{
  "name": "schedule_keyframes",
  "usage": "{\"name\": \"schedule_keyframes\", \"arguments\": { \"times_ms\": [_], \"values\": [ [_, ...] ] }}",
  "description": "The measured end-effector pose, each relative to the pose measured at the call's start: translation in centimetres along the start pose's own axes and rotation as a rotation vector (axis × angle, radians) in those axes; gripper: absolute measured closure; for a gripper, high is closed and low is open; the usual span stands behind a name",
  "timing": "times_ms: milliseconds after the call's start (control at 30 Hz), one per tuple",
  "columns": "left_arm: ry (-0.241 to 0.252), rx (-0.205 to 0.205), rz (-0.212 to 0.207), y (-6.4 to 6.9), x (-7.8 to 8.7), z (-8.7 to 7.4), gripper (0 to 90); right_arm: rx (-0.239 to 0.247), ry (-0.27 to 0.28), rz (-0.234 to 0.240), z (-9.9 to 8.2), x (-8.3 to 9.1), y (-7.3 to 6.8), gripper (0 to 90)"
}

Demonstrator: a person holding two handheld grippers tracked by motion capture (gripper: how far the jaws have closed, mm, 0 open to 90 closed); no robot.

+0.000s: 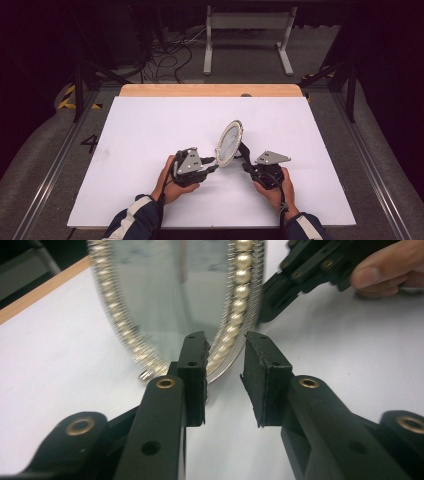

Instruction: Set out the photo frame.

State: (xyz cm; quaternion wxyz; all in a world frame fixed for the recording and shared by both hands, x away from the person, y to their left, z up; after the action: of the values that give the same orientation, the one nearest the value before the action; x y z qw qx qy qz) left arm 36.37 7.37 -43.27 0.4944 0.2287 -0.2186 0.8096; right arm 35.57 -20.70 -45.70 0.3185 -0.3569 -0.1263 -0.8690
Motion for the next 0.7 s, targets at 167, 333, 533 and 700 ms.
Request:
{"name": "schedule_keyframes", "arguments": {
  "times_ms": [167, 333, 533, 700],
  "values": [
    [-0.032, 0.026, 0.031, -0.8, 2.2, -2.0, 66.8, 0.003, 0.043, 0.028, 0.3, 0.6, -1.1, 83.4],
    [-0.071, 0.058, 0.081, -0.9, 3.8, -4.0, 58.1, 0.011, 0.072, 0.056, 1.1, 0.7, -2.5, 71.3],
    [-0.122, 0.097, 0.130, -1.0, 5.3, -6.2, 44.1, -0.042, 0.101, 0.065, 2.2, 0.3, -3.2, 57.8],
    [-0.152, 0.114, 0.166, -0.7, 6.0, -7.4, 36.6, -0.069, 0.100, 0.063, 2.7, -0.3, -3.5, 52.7]
  ]
}}
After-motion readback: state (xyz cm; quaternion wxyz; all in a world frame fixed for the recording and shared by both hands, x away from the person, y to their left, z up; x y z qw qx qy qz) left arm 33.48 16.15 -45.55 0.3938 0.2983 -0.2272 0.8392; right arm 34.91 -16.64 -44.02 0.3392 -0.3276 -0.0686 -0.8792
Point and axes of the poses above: each handheld gripper's, and its own axes: x roughly backward along the jaws, z roughly out of its top, y roughly to its right, the point moved 1 cm from there along -x, roughly forward along the jaws, and after that the axes turned 8 degrees about -y, right-handed, at the moved point
